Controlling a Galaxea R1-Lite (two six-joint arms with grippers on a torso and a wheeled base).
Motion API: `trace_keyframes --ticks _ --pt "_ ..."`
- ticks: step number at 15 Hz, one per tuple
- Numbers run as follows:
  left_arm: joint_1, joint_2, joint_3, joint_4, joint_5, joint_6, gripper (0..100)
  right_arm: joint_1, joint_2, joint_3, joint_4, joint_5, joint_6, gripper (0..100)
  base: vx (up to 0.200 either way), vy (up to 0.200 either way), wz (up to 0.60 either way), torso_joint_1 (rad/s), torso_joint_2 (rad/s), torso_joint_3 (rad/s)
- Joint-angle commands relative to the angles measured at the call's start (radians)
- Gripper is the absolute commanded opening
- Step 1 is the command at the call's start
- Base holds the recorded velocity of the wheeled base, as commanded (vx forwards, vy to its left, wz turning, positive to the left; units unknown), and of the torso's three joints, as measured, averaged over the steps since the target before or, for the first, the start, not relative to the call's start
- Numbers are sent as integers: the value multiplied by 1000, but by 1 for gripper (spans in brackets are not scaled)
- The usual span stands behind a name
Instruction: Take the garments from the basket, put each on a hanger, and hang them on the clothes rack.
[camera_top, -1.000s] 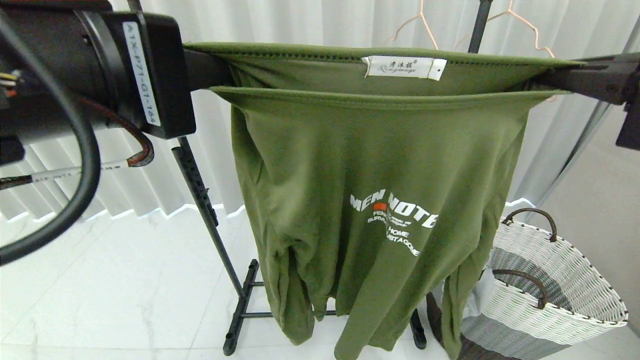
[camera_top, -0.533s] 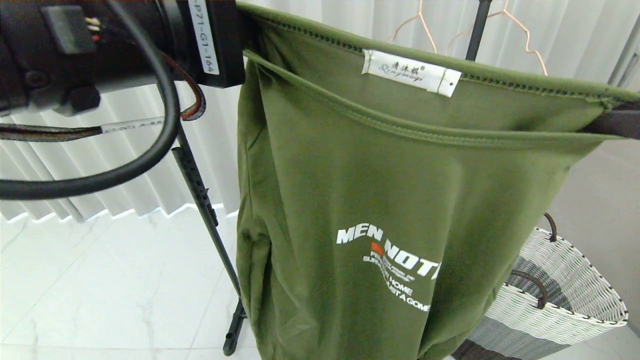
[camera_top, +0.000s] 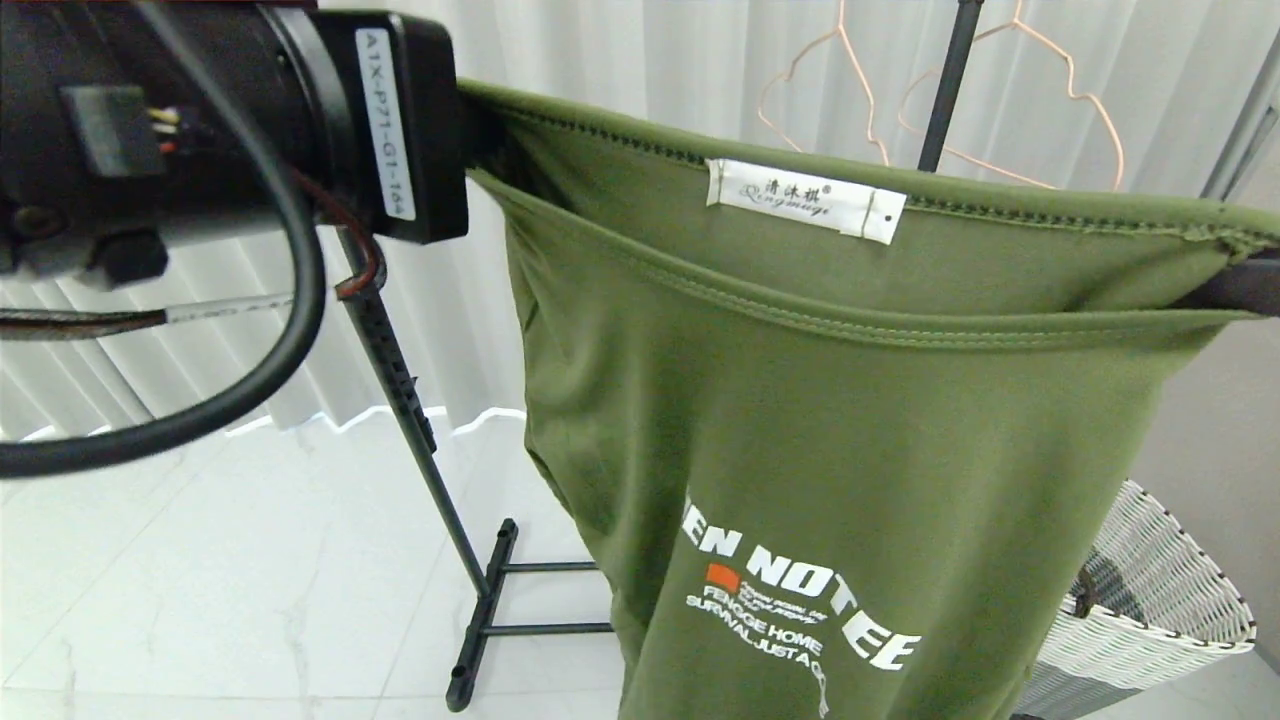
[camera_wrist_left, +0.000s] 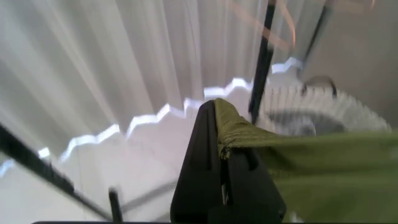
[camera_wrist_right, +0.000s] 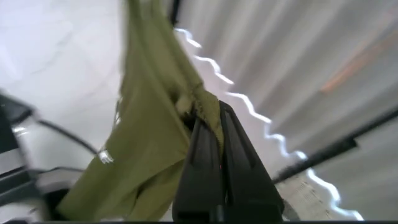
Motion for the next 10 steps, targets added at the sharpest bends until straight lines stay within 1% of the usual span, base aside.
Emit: trace_keyframes --ticks 1,2,3,4,5,7,8,9,10 --pt "-35 -81 -7 105 0 -55 0 -8 34 -2 -24 -56 0 0 0 0 0 0 0 0" --pt "-68 -122 -5 191 0 -77 0 -27 48 0 -52 -69 0 0 0 0 0 0 0 0" --pt "-91 -159 1 269 0 -81 0 -51 68 0 -87 -69 0 0 0 0 0 0 0 0" --pt "-110 -191 3 332 0 -81 0 -67 91 -2 -136 -69 0 0 0 0 0 0 0 0" --pt "-121 -211 4 367 -1 -81 0 -74 120 -3 -190 -64 0 0 0 0 0 0 0 0" --pt "-138 -243 35 372 -4 -75 0 -74 184 -11 -302 -59 0 0 0 0 0 0 0 0" --pt "-179 -266 53 372 -4 -69 0 -74 210 -14 -351 -59 0 0 0 0 0 0 0 0" --pt "-206 -277 67 372 -6 -61 0 -74 223 -17 -371 -59 0 0 0 0 0 0 0 0" --pt "-249 -302 104 372 -4 -35 0 -76 242 -29 -389 -59 0 0 0 0 0 0 0 0"
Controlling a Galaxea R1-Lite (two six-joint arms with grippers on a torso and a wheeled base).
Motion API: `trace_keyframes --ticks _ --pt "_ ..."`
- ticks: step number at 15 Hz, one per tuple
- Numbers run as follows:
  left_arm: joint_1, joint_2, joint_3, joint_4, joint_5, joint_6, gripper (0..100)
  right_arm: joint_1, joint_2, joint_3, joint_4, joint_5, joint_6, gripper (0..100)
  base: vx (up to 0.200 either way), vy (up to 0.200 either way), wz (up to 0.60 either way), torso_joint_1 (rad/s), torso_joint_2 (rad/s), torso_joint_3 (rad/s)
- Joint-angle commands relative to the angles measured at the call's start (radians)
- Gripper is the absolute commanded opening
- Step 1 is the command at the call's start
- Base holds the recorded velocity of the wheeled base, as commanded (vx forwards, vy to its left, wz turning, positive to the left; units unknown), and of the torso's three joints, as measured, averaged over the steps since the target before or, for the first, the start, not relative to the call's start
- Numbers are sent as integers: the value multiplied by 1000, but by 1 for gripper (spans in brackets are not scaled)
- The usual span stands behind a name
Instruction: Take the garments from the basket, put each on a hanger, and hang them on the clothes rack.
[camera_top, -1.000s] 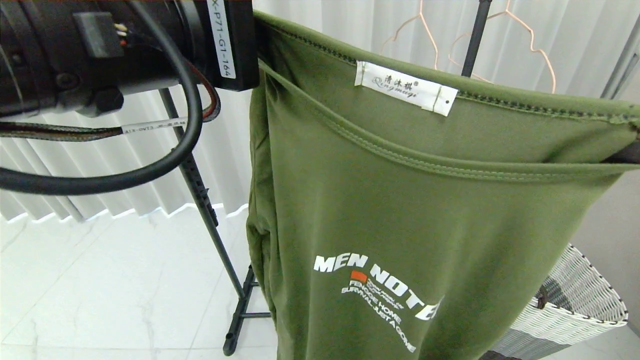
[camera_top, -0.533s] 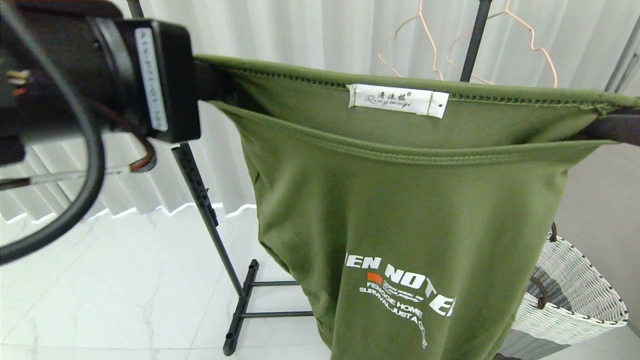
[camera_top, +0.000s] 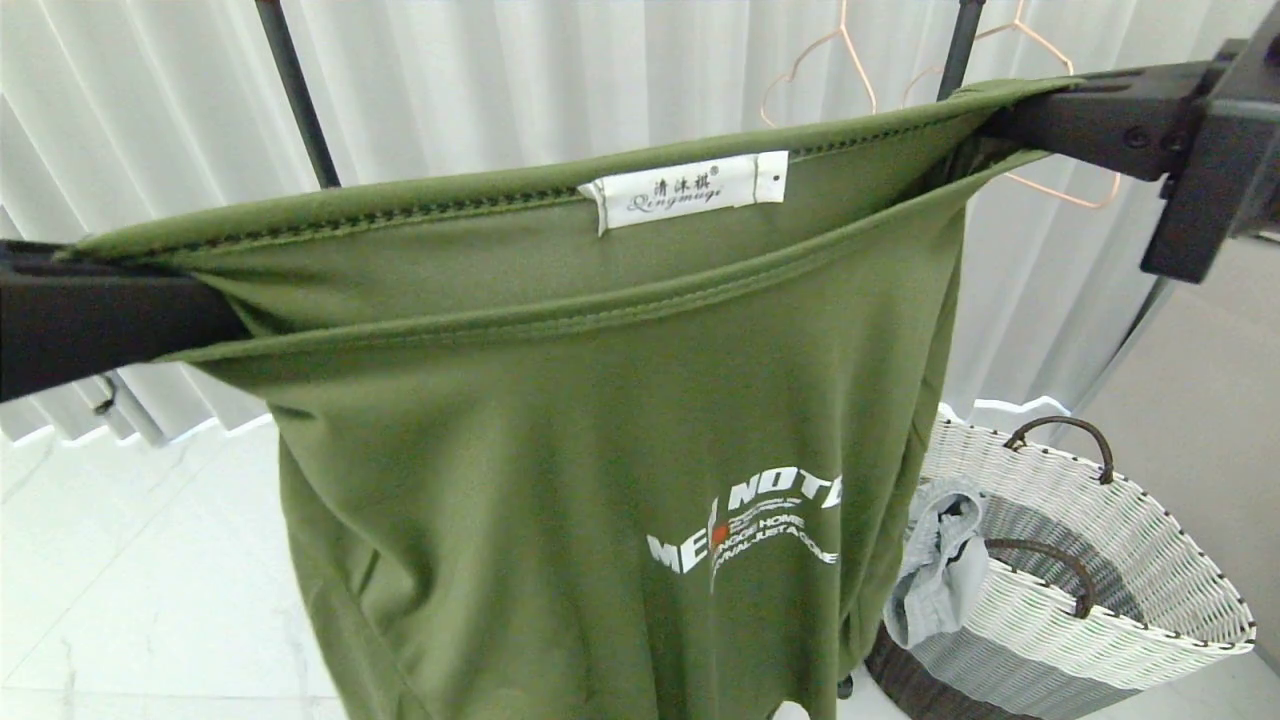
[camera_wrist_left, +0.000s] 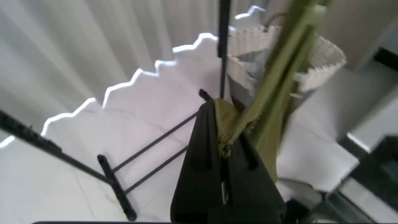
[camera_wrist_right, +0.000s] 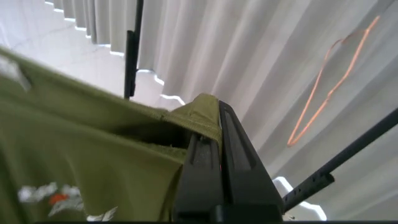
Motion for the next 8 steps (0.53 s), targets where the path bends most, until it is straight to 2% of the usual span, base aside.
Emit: trace_keyframes --ticks 1,3,8 --pt "-45 -49 42 0 1 33 0 -2 51 -14 -6 0 -1 0 0 0 0 0 0 0" --pt "-45 -40 42 -1 2 70 0 -9 51 -17 -8 -1 -1 0 0 0 0 0 0 0" --pt "-41 -38 73 -1 7 73 0 -65 17 -28 5 -8 -2 0 0 0 0 0 0 0"
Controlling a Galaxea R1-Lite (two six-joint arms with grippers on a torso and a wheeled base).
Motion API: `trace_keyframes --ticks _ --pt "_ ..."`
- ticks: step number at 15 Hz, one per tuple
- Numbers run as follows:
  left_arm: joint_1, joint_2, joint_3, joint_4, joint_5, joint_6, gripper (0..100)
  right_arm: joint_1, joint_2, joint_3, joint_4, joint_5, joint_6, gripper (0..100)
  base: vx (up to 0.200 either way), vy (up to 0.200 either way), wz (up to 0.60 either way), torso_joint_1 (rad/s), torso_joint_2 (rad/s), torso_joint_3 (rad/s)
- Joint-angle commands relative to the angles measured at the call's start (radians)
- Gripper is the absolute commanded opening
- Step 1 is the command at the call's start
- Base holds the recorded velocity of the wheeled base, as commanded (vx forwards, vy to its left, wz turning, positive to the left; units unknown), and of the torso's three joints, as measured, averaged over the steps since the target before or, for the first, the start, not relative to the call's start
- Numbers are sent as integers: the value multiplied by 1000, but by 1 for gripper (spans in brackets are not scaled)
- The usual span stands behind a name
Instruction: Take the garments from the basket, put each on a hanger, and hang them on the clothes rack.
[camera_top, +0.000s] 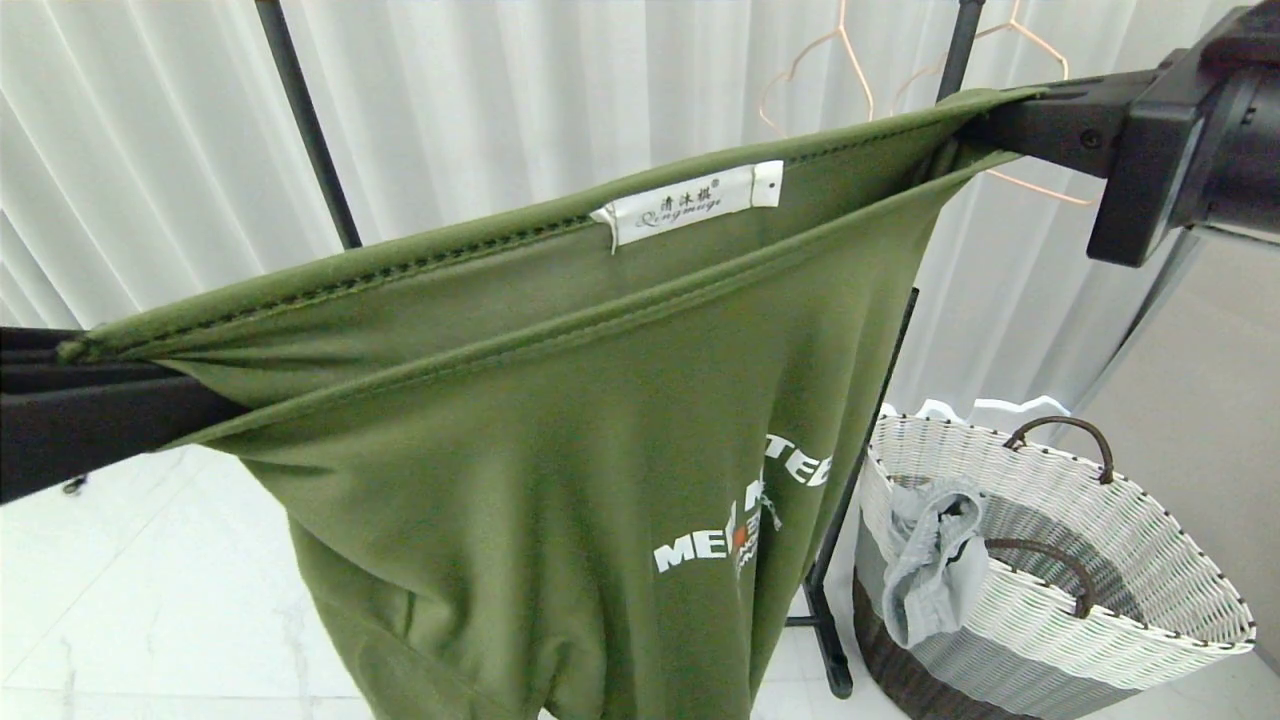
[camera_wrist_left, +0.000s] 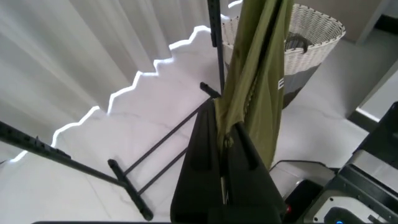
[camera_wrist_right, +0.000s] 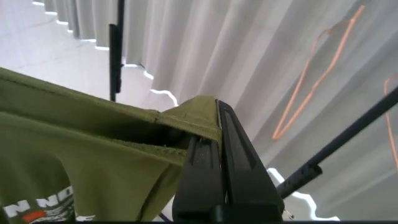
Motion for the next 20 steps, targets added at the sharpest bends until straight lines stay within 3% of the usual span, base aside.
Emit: trace_keyframes --ticks 1,3,6,20 --pt "14 8 -8 -1 3 11 0 -17 -26 1 10 -4 -1 0 0 0 0 0 0 0" --pt "107 58 -54 -21 20 78 0 -35 -82 2 82 -18 -1 0 0 0 0 0 0 0" --pt "205 149 -112 -114 22 92 0 -35 -162 16 186 -26 1 0 0 0 0 0 0 0" --pt "207 184 -140 -154 14 94 0 -34 -181 34 189 -27 1 0 0 0 0 0 0 0"
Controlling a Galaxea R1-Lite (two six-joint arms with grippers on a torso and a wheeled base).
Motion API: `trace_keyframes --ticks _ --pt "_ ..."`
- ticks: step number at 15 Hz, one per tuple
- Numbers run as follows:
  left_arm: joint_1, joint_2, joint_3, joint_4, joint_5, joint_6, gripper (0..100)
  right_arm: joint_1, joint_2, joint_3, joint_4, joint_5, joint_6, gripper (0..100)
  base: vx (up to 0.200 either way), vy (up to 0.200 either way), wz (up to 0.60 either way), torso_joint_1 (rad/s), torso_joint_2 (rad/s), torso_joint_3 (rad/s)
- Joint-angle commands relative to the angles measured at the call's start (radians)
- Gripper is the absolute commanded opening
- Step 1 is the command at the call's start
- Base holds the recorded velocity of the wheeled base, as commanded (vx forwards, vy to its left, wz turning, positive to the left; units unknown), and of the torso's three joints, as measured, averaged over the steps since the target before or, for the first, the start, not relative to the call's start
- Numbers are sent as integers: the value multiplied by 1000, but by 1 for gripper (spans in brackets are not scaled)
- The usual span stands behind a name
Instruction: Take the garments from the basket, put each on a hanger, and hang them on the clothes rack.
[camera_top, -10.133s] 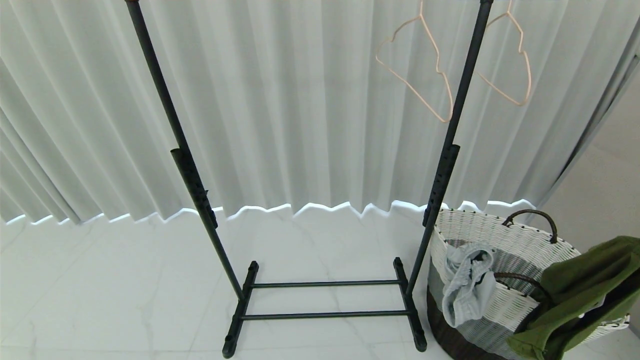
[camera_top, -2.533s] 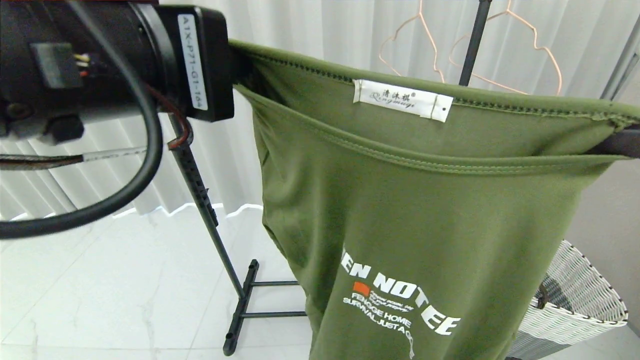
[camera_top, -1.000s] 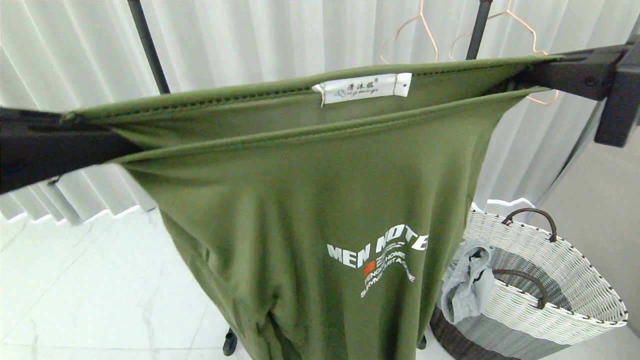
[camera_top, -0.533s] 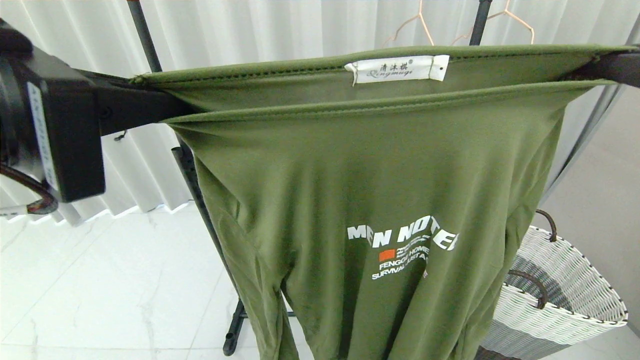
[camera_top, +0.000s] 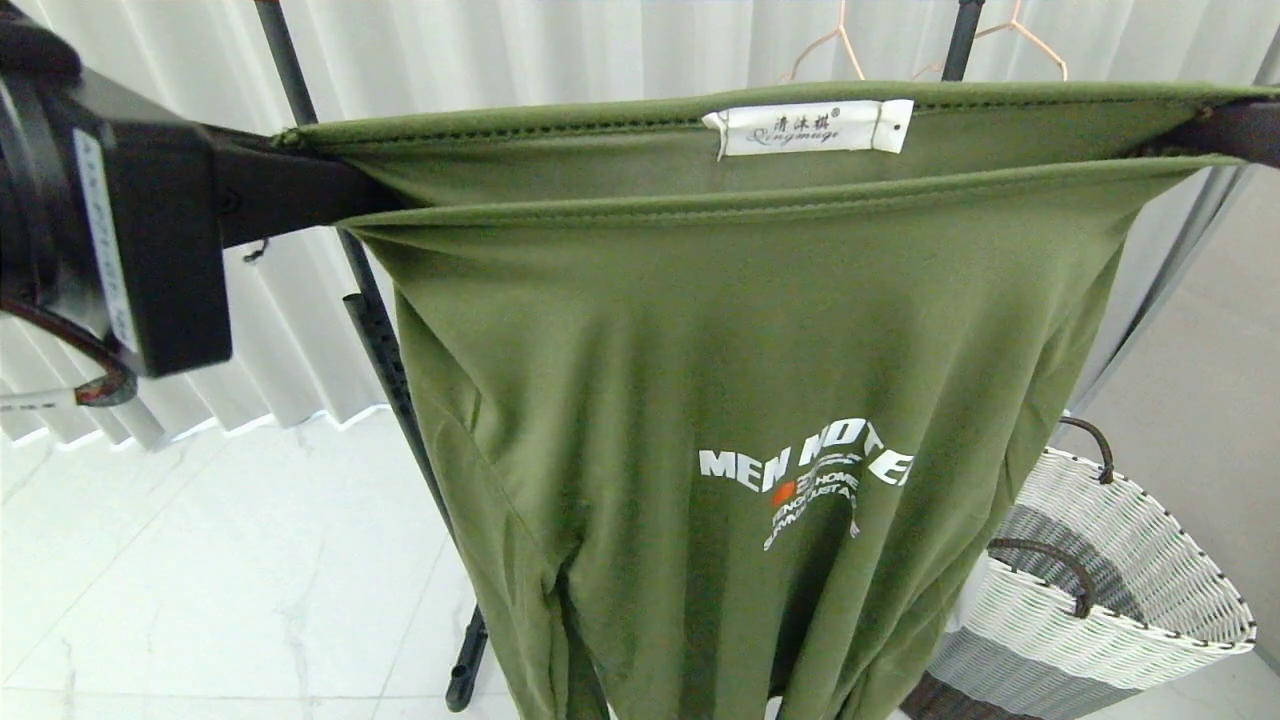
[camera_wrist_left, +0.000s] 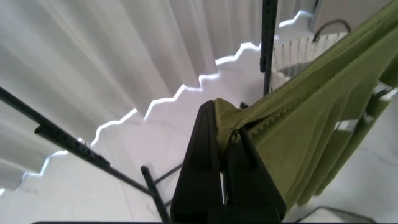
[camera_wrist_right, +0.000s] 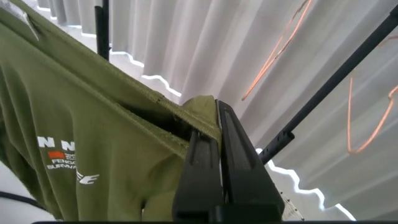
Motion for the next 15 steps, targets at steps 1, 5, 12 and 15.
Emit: trace_keyframes --ticks 1,5,12,15 --pt "0 10 -3 -3 -2 0 0 2 6 1 1 1 -1 100 0 0 0 0 0 0" --pt "1 49 -12 -126 -2 45 0 5 10 1 1 13 -5 100 0 0 0 0 0 0" --pt "93 55 -3 -128 4 43 0 5 -27 30 -5 127 -5 100 0 0 0 0 0 0" --pt "96 53 3 -128 4 43 0 5 -28 30 -10 159 -4 100 0 0 0 0 0 0"
